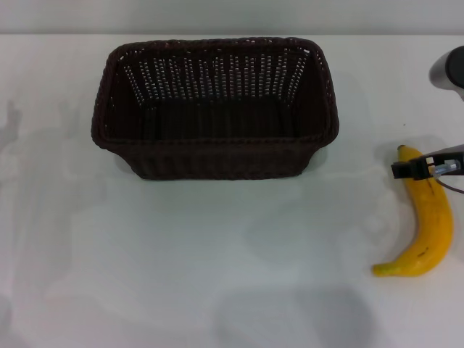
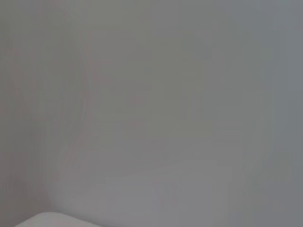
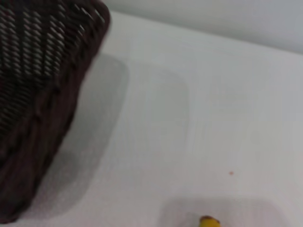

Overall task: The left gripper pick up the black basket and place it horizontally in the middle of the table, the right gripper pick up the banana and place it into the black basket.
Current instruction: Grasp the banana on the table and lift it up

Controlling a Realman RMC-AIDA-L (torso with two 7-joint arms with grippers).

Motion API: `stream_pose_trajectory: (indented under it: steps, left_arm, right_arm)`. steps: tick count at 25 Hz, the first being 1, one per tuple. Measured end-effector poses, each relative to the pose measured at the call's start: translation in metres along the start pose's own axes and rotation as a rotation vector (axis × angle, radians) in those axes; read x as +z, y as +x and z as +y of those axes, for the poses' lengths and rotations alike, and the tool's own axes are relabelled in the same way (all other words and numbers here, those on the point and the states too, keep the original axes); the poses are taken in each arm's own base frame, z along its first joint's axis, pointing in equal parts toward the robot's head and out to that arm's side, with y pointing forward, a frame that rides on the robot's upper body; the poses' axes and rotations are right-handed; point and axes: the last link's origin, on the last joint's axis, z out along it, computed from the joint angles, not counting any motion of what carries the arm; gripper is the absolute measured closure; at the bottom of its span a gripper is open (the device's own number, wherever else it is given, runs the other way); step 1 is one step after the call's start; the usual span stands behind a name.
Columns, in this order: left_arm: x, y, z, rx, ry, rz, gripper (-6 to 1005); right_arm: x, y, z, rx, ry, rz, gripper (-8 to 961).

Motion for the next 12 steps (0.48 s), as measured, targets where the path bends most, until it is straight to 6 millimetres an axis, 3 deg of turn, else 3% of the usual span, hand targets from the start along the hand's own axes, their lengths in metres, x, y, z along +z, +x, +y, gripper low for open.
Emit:
stream_pose_trajectory:
  steps: [12]
  left_arm:
    - [0.0,0.0,0.0,0.001,0.0,0.001,177]
  right_arm:
    - [0.018,0.01,-0.009,0.069,-0.088,0.074,222]
